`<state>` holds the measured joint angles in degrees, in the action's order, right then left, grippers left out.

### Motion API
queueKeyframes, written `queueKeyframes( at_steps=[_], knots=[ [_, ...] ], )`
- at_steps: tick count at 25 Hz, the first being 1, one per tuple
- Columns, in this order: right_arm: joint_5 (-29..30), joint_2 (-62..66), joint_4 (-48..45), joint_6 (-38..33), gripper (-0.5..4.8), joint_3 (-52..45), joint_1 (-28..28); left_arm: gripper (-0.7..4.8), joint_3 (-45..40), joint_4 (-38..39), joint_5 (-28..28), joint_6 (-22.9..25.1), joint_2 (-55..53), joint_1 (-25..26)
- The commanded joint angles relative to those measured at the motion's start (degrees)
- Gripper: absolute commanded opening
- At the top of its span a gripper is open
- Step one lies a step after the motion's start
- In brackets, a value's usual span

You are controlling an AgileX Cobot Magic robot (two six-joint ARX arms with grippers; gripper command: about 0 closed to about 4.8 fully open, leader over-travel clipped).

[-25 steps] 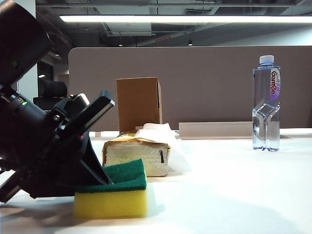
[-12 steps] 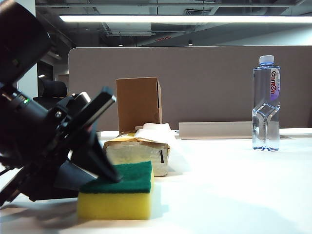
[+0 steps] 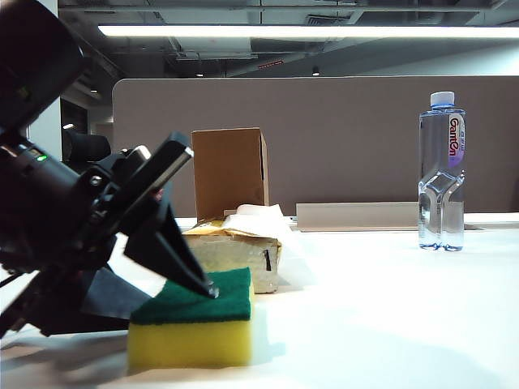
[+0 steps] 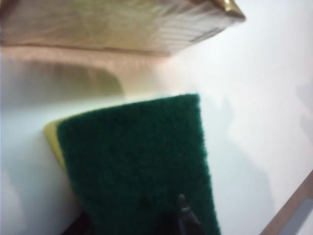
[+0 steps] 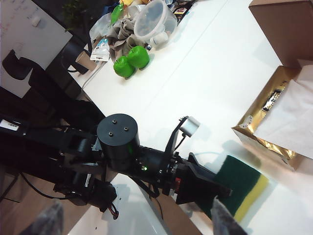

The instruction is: Move the sponge from left to right to wipe the table, avoiding obstacles on the table, and finally reaching the bottle of mineral water.

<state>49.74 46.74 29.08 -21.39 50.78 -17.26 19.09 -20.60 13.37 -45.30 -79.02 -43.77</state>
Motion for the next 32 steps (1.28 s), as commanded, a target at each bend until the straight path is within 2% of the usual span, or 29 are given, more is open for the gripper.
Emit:
queueKeyframes(
  at_steps=[1, 6, 10, 13, 20, 23, 29, 32],
  knots=[
    [0.57, -0.39, -0.52, 0.44, 3.87, 0.24, -0.04, 1.88, -0.94, 8.59, 0.28, 0.7, 1.64, 0.0],
    [0.57, -0.63, -0.5, 0.44, 3.87, 0.24, -0.04, 1.88, -0.94, 10.69, -2.19, 2.97, 4.83, 0.79],
    [0.57, -0.66, -0.5, 0.44, 3.87, 0.24, -0.04, 1.89, -0.94, 11.52, -1.99, 3.37, 4.83, 2.1],
    [0.59, -0.74, -0.31, 0.44, 3.87, 0.24, -0.04, 2.9, -0.85, 11.54, -1.97, 3.32, 4.83, 2.21],
    [0.57, -0.98, -0.13, 0.44, 3.87, 0.24, -0.02, 2.92, 0.31, 11.98, -0.17, 3.32, 4.92, 2.19],
    [0.59, -1.01, -0.13, 0.44, 3.87, 0.24, -0.02, 2.92, 1.29, 13.35, -0.31, 4.72, 5.49, 2.21],
    [0.57, -1.03, -0.13, 0.44, 3.87, 0.24, -0.02, 3.12, 7.32, 25.88, -3.26, 10.4, 7.52, 2.58],
    [0.59, -1.03, -0.13, 0.44, 3.87, 0.24, -0.02, 3.12, 9.81, 29.81, -4.61, 12.37, 9.33, 3.23]
  ],
)
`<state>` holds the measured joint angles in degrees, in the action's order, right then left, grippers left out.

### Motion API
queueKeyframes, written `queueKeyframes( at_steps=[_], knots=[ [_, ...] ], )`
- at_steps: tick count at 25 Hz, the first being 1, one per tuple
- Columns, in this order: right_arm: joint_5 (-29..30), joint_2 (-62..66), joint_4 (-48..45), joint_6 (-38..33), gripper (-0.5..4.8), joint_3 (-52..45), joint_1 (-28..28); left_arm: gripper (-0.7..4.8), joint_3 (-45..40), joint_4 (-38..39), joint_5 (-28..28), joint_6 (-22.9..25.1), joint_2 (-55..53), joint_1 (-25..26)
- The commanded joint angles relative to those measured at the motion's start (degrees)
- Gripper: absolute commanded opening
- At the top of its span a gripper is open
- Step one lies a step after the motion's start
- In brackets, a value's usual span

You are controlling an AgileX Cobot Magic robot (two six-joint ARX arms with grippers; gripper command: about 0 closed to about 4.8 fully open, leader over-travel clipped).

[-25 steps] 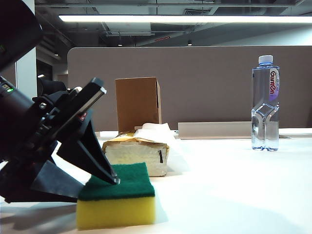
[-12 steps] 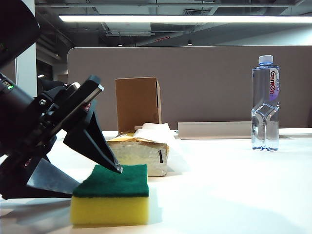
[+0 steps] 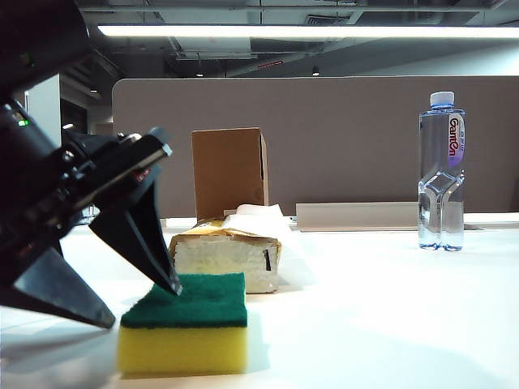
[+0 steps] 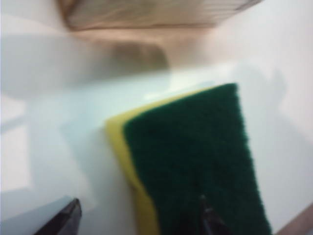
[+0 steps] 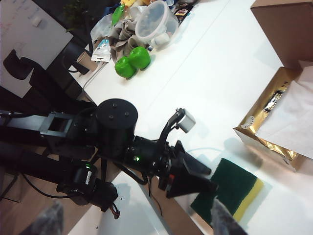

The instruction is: Move the sponge from left to right to wipe the table, avoiding obstacles on the table, and finally reaching the bottle of mineral water.

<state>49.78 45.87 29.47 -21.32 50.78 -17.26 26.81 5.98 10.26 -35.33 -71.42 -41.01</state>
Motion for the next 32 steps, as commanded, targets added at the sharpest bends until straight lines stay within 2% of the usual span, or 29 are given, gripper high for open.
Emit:
queueKeyframes(
  at_steps=[1, 5, 16, 19, 23, 26, 29, 30, 32],
  knots=[
    [0.55, -0.15, -0.55, 0.37, 3.87, 0.24, -0.02, 3.11, 2.54, 3.93, -1.64, 2.54, 2.6, 0.96],
    [0.55, -0.15, -0.55, 0.37, 3.87, 0.24, -0.02, 3.11, 3.13, 5.38, -1.68, 3.08, 7.54, 3.65],
    [0.48, -0.15, -0.55, 0.81, 3.87, 0.24, -0.02, 3.11, 3.19, 13.57, -1.51, 17.03, 24.15, 20.61],
    [0.48, -0.15, 0.28, 0.79, 3.87, 0.24, -0.04, 3.11, 4.9, 19.74, -1.44, 21.22, 27.36, 21.88],
    [0.26, -0.09, 5.05, 0.83, 3.87, 0.24, -0.04, 3.12, 14.43, 37.31, -1.03, 27.26, 28.63, 21.88],
    [0.26, -0.09, 5.29, 0.81, 3.87, 0.24, -0.04, 3.12, 20.24, 44.54, -1.03, 30.58, 28.63, 21.88],
    [0.28, -0.09, 5.68, 0.81, 3.87, 0.24, -0.07, 3.12, 24.59, 48.76, -2.93, 35.36, 28.65, 21.9],
    [0.24, -0.09, 6.14, 0.81, 3.87, 0.24, -0.04, 3.12, 25.79, 49.42, -5.6, 37.68, 28.65, 21.9],
    [0.02, -0.09, 6.49, 0.83, 3.87, 0.24, -0.04, 3.11, 26.56, 49.7, -8.33, 39.34, 28.65, 22.03]
  ],
)
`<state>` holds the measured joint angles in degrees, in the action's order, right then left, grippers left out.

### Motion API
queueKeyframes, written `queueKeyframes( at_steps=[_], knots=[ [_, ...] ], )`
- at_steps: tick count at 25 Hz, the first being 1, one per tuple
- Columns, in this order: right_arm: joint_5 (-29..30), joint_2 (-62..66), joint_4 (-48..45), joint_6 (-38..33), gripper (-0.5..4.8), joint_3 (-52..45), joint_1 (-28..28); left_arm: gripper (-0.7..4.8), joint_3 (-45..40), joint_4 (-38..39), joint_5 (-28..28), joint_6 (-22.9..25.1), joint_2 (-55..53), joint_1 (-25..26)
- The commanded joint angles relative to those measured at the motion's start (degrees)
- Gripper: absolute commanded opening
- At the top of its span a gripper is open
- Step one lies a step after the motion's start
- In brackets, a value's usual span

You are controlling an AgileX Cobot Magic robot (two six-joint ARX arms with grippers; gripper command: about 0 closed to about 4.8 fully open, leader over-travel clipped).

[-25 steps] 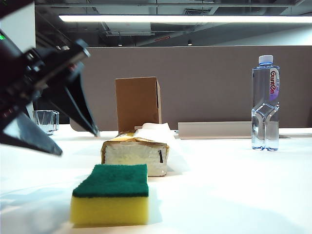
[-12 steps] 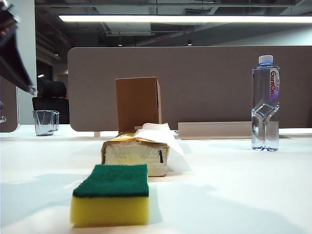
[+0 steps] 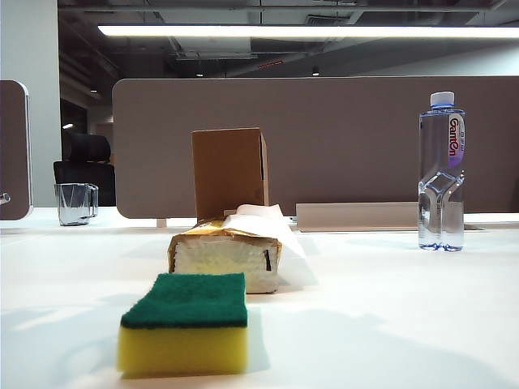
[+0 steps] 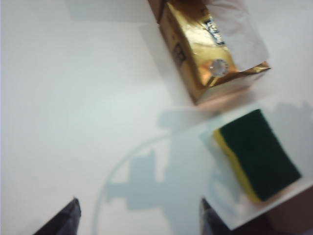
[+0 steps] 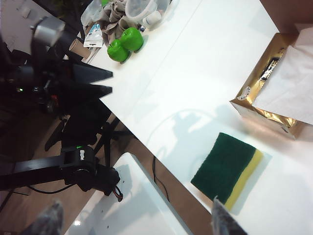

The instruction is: Move the sponge from left to right to wipe the table, avoiding obstacles on the table, and finally reaching the bottle of mineral water.

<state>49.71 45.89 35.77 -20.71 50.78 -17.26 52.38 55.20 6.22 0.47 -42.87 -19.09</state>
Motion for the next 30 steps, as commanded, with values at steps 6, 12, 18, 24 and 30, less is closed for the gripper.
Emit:
queueKeyframes(
  at_steps=[6, 12, 18, 24, 30],
  knots=[
    [-0.07, -0.11, 0.26, 0.79, 3.87, 0.22, -0.04, 3.12, 1.16, 1.33, -3.52, 3.15, 0.09, 3.87],
    [-0.07, 0.24, 1.9, 1.51, 3.87, 0.22, -0.07, 3.11, 1.16, 3.76, -3.04, 2.45, 0.11, 4.35],
    [-0.72, 1.22, 4.39, 2.8, 3.87, 0.11, -2.82, 3.11, 1.49, 8.02, -0.35, 2.23, 1.68, 4.35],
    [-1.95, 3.48, 5.68, 2.78, 3.89, 0.09, -6.54, 3.11, 5.95, 13.92, 3.32, 2.1, 2.21, 4.33],
    [-2.25, 7.98, 6.51, 2.75, 3.96, 0.09, -9.05, 3.11, 11.21, 19.04, 8.59, 2.08, 2.51, 4.31]
  ],
)
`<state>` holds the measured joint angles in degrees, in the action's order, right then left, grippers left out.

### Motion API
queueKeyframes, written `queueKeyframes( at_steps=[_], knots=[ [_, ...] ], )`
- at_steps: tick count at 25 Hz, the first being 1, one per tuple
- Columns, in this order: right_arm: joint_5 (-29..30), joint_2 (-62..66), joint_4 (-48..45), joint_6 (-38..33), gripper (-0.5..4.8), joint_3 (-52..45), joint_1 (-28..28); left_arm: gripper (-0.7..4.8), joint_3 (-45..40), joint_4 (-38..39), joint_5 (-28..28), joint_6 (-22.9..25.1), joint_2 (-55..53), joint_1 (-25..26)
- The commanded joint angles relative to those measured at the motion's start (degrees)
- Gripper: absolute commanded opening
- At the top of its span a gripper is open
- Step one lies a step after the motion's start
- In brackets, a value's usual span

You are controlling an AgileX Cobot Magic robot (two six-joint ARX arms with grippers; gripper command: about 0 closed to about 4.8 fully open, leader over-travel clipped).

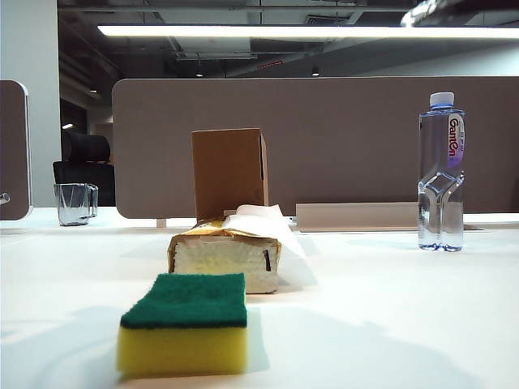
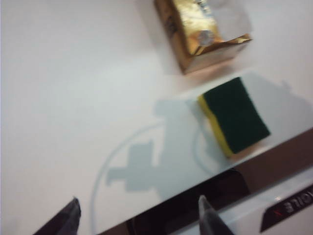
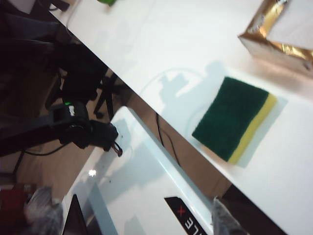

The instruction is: Move the sponge from left to right to wipe the table, avoiding obstacles on the table, and finally reaching the bottle of mineral water.

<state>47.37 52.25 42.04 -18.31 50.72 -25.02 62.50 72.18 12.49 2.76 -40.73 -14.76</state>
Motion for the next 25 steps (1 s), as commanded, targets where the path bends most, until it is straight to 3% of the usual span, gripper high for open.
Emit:
queueKeyframes(
  at_steps=[1, 8, 11, 25],
  knots=[
    [-0.02, 2.54, 0.26, 0.33, 4.11, 0.15, -1.92, 3.11, 1.2, 2.51, 2.97, -0.17, 0.44, -0.02],
    [-3.63, 7.93, 0.17, 0.35, 4.33, 0.15, -7.61, 3.12, 1.27, 5.88, 4.42, 0.04, 0.83, -0.02],
    [-7.04, 11.47, -0.42, 0.26, 4.79, 0.15, -10.95, 3.48, 1.29, 6.1, 8.46, 0.11, 0.87, -0.09],
    [-9.79, 24.15, -11.58, -4.39, 4.79, 0.15, -14.1, 3.5, 1.36, 5.95, 12.35, 0.02, 1.73, -0.09]
  ],
)
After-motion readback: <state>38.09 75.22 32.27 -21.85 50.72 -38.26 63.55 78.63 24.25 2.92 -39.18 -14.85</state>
